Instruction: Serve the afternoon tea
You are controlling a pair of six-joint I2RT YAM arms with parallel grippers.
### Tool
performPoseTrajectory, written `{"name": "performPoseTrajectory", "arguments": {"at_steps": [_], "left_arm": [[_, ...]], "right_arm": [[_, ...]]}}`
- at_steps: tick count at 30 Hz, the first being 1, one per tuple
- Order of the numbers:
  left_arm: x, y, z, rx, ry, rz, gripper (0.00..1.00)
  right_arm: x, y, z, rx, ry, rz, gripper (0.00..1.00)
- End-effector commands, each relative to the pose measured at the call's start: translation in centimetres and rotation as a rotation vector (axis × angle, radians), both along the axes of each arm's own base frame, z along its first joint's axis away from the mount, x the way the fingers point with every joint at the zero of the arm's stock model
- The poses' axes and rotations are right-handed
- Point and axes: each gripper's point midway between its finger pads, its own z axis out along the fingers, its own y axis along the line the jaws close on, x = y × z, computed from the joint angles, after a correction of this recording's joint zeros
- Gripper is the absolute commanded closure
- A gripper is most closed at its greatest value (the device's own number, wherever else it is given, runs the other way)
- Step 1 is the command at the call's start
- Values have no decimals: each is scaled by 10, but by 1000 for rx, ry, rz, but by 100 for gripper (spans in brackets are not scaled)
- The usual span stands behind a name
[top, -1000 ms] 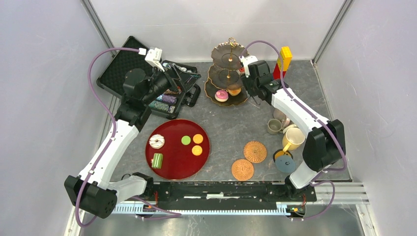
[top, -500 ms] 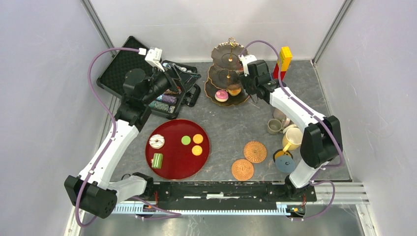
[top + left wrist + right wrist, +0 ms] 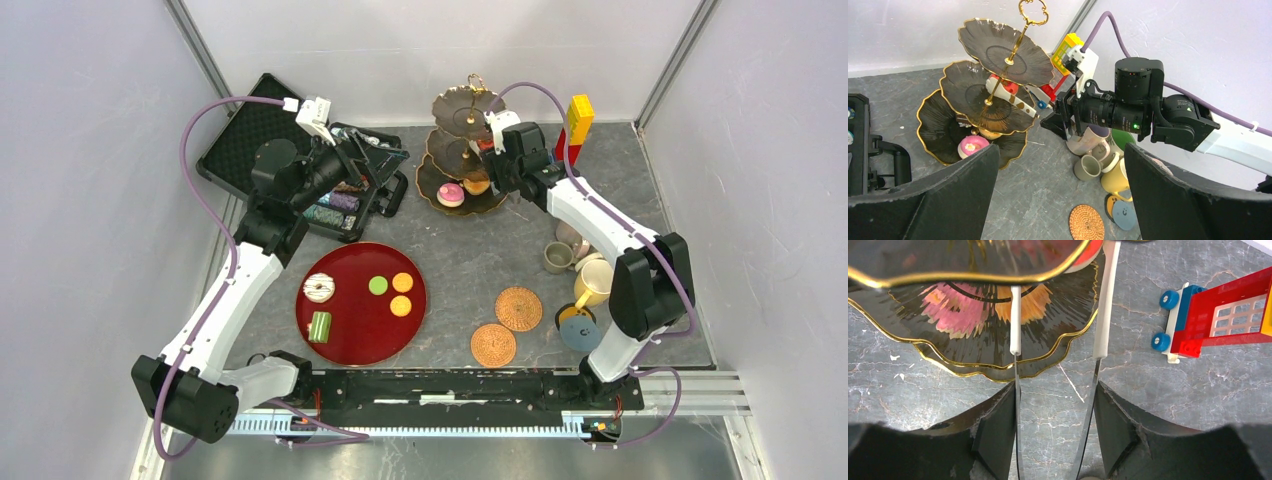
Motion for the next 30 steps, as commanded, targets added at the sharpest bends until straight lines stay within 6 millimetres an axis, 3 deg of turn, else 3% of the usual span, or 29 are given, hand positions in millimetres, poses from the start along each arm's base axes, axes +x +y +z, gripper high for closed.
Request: {"name": "performPoseTrajectory", "arguments": {"at_steps": [1,14,20,30], "left_arm": [[-4,-2,16,-38,-26,-18,0],[-3,-2,14,-37,-22,-20,0],[0,-3,11,-34,-13,-16,0],[-2,-3,13,-39,-19,-23,0]], "right_arm": [[7,2,9,35,-44,-7,40],[-15,-9,30,64,-92,-18,41],[-31,-9,25,100,-75,-13,42],[-46,-7,35,138,-95,22,43]]}}
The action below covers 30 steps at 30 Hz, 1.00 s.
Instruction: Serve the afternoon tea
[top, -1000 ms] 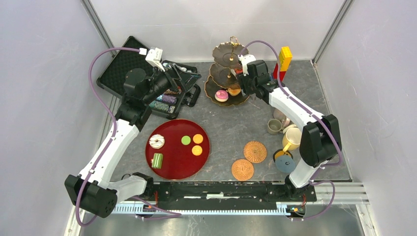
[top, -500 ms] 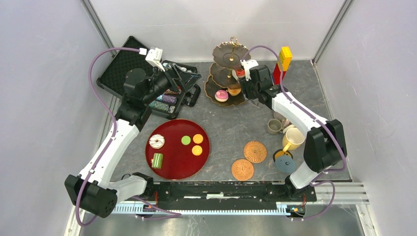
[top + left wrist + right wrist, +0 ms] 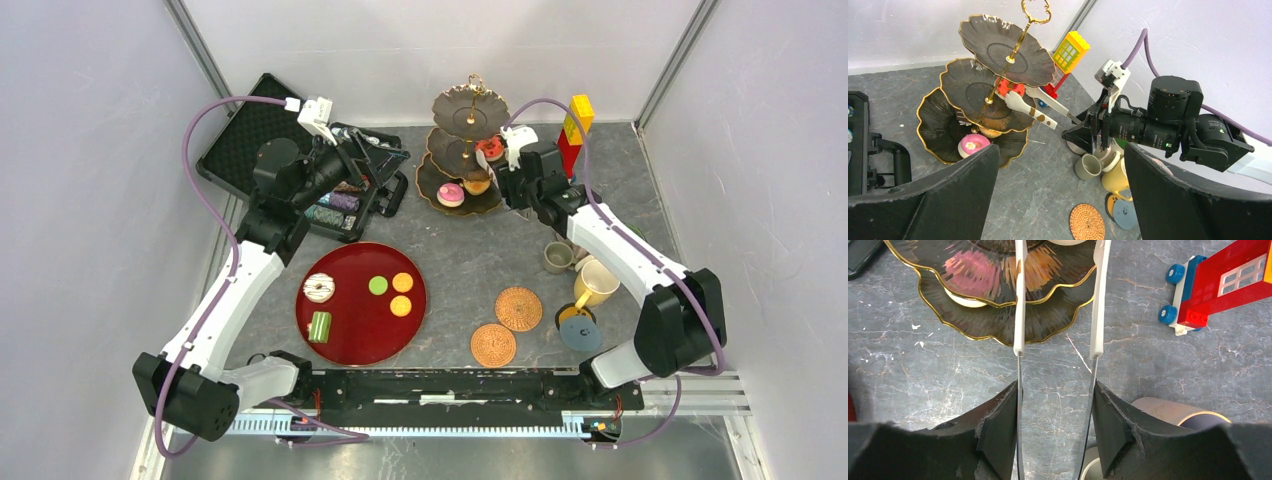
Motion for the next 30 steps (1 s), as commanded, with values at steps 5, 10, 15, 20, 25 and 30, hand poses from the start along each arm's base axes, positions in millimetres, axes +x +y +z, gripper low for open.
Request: {"name": "performPoseTrajectory", "arguments": {"at_steps": [5,10,15,20,25,30], "left_arm": [[-4,-2,15,-40,-27,-21,0],[-2,-3,12,-37,-21,-21,0],[-1,-3,11,-37,-16,-21,0],[-4,-4,15,-43,-23,-28,0],[-7,-3,20,-48,-33,-27,0],[-8,-3,20,-49,-33,-26,0]], "right_arm": [[-9,8,35,91,-74,40,44],[-27,2,34,89,-63,52,45],[-47,-3,34,88,-55,75,47],[-68,0,52,122,-72,137,49],[-92,11,69,151,-88,240,49],[-119,38,72,163,-75,399,50]]}}
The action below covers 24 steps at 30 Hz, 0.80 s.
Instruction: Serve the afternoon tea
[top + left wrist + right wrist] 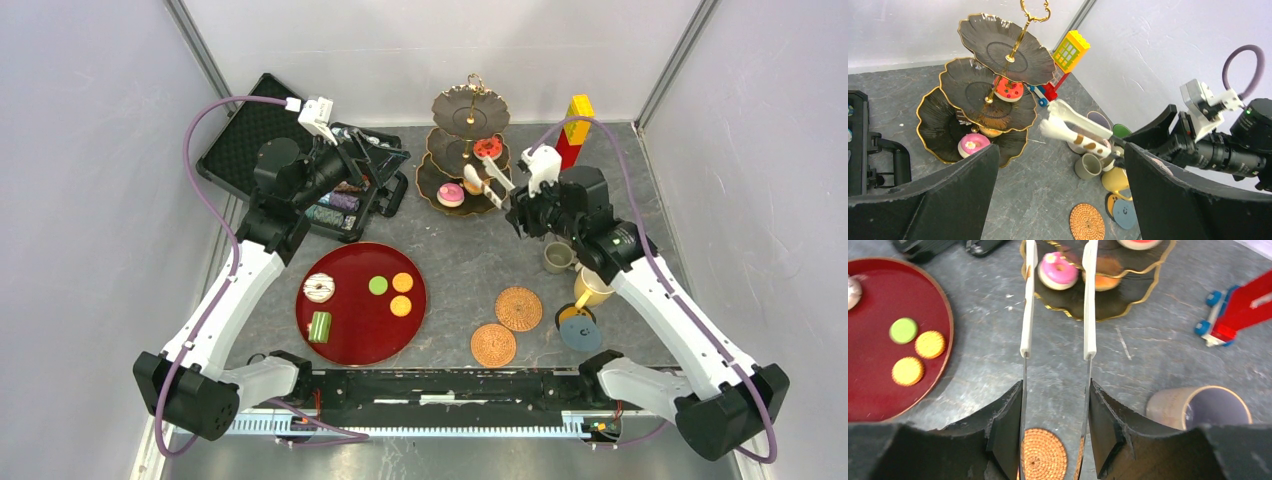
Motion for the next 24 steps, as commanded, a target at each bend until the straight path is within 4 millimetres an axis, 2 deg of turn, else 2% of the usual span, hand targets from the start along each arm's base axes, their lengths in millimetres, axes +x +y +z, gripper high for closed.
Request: {"name": "performPoseTrajectory", "arguments": {"at_steps": [1,4,8,10,13,19,21,24], "left_arm": [[-9,-2,21,-51,-37,-24,0],[-7,-2,19,-48,-33,-21,0],[-6,-3,17,-42,-29,-19,0],[-5,-3,17,-39,-28,-18,0],[-5,-1,16,-30,-30,-11,0],[-6,-1,17,-26,-32,-10,0],[-6,-1,18,-28,-33,-13,0],[-7,0,20,-30,-36,-11,0]], "right_arm": [[-28,32,5,-2,-17,186,50],[-41,49,8,-5,-40,253,49],[-59,87,6,28,-41,358,49],[-65,109,-6,50,-7,393,49],[-81,152,-27,135,81,454,49],[-112,232,-64,182,270,508,49],[-121,253,-70,176,293,541,48],[-120,266,-80,119,296,523,46]]}}
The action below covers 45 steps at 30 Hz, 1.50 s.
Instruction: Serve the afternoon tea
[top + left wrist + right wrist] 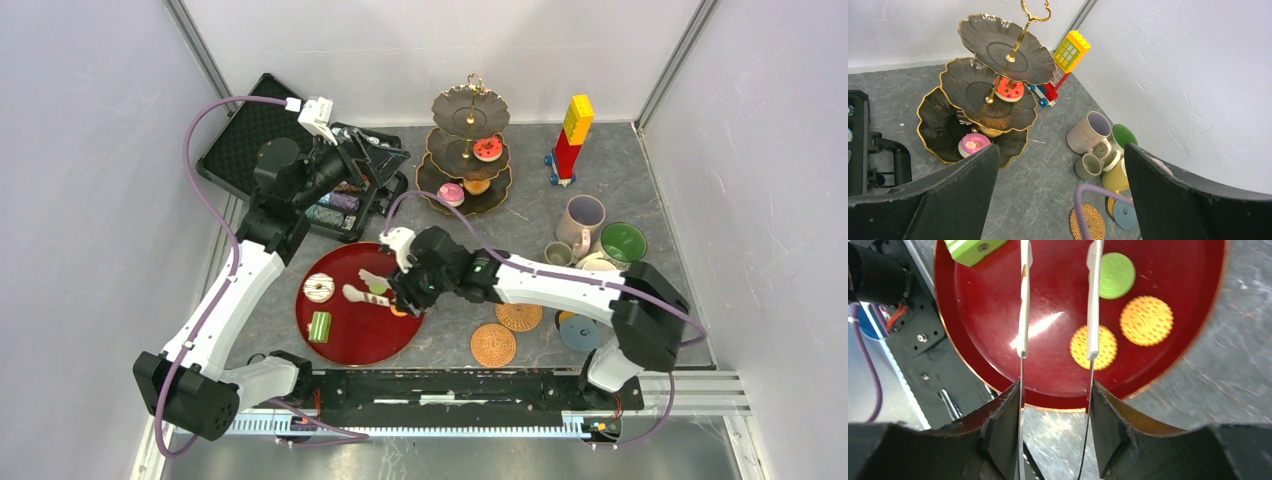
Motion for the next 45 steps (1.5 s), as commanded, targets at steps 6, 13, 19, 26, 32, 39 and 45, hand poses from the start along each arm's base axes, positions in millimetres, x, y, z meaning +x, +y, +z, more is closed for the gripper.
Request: {"name": "performPoseTrajectory", "arguments": {"at_steps": [6,13,19,26,32,39,45], "left_arm": [[-5,-1,17,-27,-31,-11,0],[-3,-3,13,-24,-20,-14,0],[-5,-2,16,-28,-25,-15,0],[-5,-2,15,-27,-24,-17,0],[-4,-3,13,-28,-16,-19,0],[-2,-4,11,-25,-8,-22,0],[-3,-4,14,-27,-16,-22,0]], "right_arm": [[1,71,31,109,-60,17,42],[1,89,21,78,-97,31,38],[2,98,9,32,-132,51,35],[9,103,1,-6,-171,46,34],[-11,88,-14,29,-221,149,11],[-17,85,-42,26,-248,209,5],[-11,93,-60,6,-276,190,4]]}}
